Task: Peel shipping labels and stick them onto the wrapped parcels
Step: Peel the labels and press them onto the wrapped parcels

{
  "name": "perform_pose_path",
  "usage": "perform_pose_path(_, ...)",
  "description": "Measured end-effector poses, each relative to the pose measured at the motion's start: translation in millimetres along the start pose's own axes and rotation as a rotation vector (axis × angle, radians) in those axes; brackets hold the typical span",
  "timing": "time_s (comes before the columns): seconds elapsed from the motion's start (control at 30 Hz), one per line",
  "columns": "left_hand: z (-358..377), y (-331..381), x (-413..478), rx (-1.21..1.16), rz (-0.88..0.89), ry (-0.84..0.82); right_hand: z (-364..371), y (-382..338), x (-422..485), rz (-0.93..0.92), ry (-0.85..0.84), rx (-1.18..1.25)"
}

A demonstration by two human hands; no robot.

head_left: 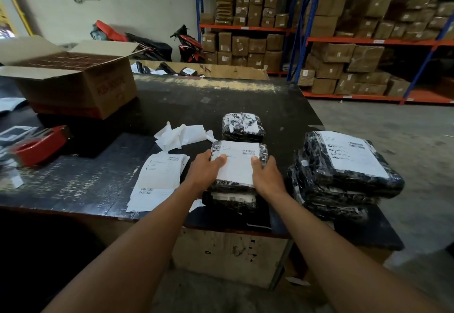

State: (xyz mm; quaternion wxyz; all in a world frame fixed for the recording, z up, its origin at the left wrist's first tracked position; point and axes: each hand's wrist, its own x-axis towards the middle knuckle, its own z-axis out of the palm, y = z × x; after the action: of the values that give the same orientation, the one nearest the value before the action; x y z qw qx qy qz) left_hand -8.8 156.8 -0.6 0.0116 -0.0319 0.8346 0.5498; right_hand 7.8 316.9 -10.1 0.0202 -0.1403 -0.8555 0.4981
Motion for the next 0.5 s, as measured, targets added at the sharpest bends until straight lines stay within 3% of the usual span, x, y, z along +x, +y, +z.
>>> perform_pose_path(0.3, -28, 11, -3, 0.214, 0.021, -0.024, -11, -14, 0, -0.039, 0.021, -0.268)
perform_pose_path(0.4, -57, 4, 5, 0.267, 0.083, 0.031, -7, -33, -1, -0.152, 0.13, -0.447)
perform_pose_path(0.5, -96, -10, 17, 0.352, 0.141, 0.09, 17, -65, -2, -0.324, 0.188, -0.478)
